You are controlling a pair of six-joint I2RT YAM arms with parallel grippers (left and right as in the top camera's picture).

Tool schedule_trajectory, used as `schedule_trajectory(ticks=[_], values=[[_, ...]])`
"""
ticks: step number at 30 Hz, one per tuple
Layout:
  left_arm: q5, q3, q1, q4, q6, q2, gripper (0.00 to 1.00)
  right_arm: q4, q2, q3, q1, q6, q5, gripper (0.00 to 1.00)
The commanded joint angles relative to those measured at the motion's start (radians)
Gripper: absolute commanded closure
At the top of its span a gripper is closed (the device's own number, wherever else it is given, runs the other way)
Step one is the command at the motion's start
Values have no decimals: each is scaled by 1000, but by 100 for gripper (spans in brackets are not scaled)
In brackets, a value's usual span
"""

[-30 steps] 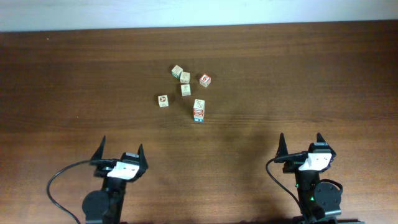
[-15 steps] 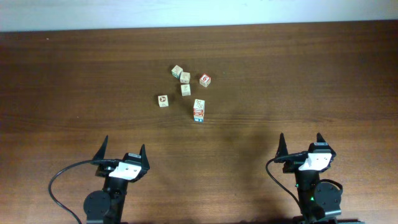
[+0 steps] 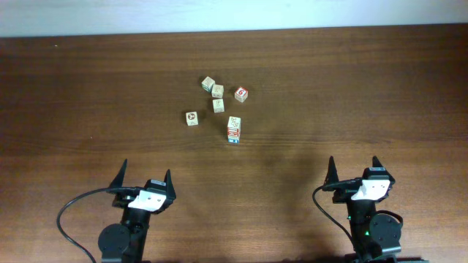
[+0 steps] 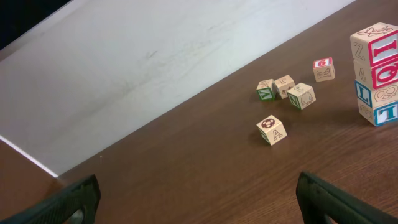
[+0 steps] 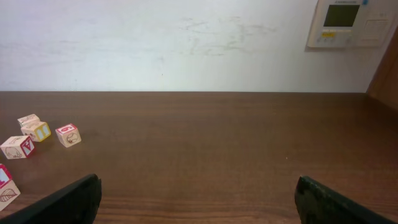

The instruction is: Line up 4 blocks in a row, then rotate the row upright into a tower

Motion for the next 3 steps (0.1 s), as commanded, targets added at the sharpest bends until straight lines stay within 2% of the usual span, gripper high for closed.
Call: schedule_trajectory(ticks=[1, 3], values=[[-4, -3, -3, -6, 15, -10, 1, -2, -6, -9, -6, 2, 10, 2], [-4, -3, -3, -6, 15, -10, 1, -2, -6, -9, -6, 2, 10, 2]])
